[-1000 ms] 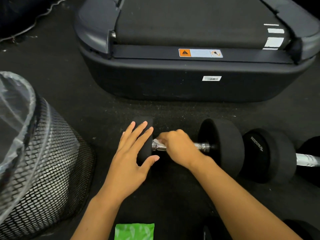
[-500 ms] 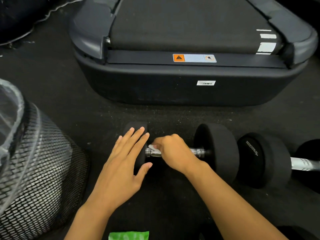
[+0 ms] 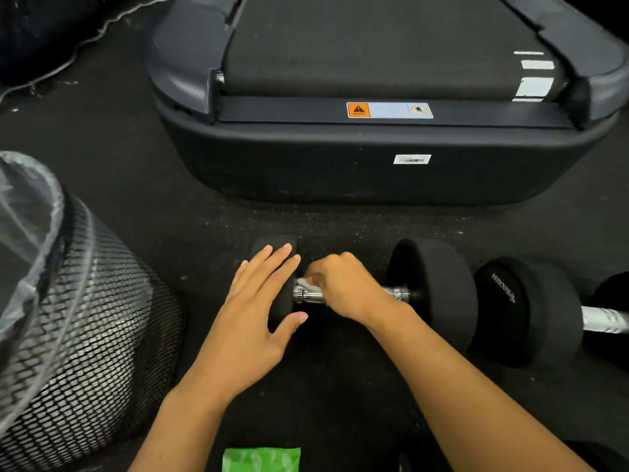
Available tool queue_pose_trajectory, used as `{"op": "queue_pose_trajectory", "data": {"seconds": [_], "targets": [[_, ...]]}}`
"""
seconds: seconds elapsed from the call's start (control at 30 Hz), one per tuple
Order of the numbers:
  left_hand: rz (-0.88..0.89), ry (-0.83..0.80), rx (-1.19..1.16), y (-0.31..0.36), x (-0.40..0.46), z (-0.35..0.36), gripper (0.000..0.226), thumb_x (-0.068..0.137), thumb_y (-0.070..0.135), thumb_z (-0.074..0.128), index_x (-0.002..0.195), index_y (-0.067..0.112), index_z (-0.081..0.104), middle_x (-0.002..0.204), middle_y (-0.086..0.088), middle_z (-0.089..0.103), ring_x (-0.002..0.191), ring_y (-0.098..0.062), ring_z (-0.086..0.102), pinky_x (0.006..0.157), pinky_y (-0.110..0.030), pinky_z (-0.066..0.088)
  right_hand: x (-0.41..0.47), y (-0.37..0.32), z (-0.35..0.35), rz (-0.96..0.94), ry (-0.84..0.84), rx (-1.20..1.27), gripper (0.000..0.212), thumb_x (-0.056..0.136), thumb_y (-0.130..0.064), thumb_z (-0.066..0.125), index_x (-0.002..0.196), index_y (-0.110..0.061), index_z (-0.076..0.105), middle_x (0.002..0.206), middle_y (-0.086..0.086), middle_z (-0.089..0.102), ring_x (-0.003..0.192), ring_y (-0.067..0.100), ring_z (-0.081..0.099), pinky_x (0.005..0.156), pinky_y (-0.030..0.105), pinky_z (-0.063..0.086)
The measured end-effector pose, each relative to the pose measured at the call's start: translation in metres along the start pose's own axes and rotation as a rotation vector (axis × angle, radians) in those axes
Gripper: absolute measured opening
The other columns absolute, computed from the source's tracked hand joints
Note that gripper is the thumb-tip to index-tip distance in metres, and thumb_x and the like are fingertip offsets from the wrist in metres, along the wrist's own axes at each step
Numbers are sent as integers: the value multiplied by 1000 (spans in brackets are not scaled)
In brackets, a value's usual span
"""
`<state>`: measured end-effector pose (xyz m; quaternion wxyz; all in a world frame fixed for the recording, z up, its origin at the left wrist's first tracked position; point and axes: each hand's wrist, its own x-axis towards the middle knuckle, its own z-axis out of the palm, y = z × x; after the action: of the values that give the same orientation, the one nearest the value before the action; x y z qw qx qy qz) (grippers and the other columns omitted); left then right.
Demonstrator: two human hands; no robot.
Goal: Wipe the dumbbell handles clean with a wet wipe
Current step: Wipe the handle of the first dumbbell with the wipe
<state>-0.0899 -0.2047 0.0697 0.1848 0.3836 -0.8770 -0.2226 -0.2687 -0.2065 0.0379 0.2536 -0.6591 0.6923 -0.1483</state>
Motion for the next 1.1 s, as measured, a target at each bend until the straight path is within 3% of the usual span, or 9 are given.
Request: {"op": "queue_pose_trajectory", "data": {"seconds": [0.07, 0.17, 0.3, 0.4, 0.53, 0.73, 0.9, 1.0, 1.1], "targets": [[-1, 0, -3, 0, 0, 0, 73, 82, 31, 67, 143, 29, 28, 151, 19, 18, 139, 4, 2, 114, -20, -5, -7, -4, 3, -40, 8, -46, 25, 91, -11, 51, 109, -21, 66, 99, 8, 67, 95, 26, 61, 79, 39, 51], [-2, 3, -12, 0, 1, 0, 71, 83, 31, 66, 143, 28, 28, 151, 19, 17, 139, 4, 1, 113, -18, -6, -21, 0, 4, -103, 37, -15, 31, 92, -14, 52, 121, -20, 61, 118, 3, 65, 110, 21, 58, 93, 37, 47], [1, 13, -13, 0, 1, 1, 71, 83, 31, 65, 143, 28, 28, 151, 18, 18, 139, 4, 1, 115, -22, -4, -18, -4, 12, -125, 87, -106, 31, 92, -14, 52, 122, -19, 60, 114, 7, 66, 106, 25, 60, 92, 39, 47], [-10, 1, -23, 0, -1, 1, 71, 83, 32, 65, 144, 29, 28, 151, 19, 17, 139, 4, 1, 114, -21, -4, -33, 5, 20, -270, 160, -161, 39, 86, -7, 59, 125, -10, 58, 128, 9, 58, 120, 24, 53, 106, 33, 35], [4, 15, -14, 0, -3, 1, 72, 83, 32, 65, 144, 29, 27, 152, 18, 17, 140, 2, 2, 114, -21, -4, -34, 4, 31, -260, 319, -163, 36, 76, -5, 66, 112, -5, 66, 113, 12, 67, 106, 27, 63, 93, 39, 47], [14, 6, -19, -2, -4, 2, 73, 83, 33, 65, 144, 29, 26, 152, 18, 16, 140, 1, 3, 114, -21, -4, -43, 10, 38, -310, 454, -216, 43, 67, -1, 78, 108, -8, 69, 111, 8, 68, 104, 24, 64, 94, 36, 43], [14, 21, -28, -2, -3, 3, 72, 82, 32, 66, 143, 28, 28, 152, 17, 19, 140, 1, 5, 115, -26, 0, -41, 5, 44, -355, 449, -254, 33, 82, -11, 52, 111, -7, 67, 114, 9, 67, 108, 24, 62, 97, 33, 40], [14, 21, -27, -2, -2, 2, 72, 82, 32, 66, 143, 29, 27, 152, 18, 18, 140, 2, 4, 115, -23, -2, -40, 8, 38, -315, 449, -227, 37, 72, -2, 72, 109, -7, 68, 111, 9, 68, 104, 24, 64, 93, 36, 45], [9, 27, -14, -2, 0, 3, 73, 82, 31, 67, 143, 29, 28, 151, 18, 19, 140, 3, 4, 115, -23, -2, -38, 0, 44, -285, 473, -207, 31, 78, -9, 57, 107, -6, 69, 109, 10, 68, 103, 25, 65, 94, 37, 43]]}}
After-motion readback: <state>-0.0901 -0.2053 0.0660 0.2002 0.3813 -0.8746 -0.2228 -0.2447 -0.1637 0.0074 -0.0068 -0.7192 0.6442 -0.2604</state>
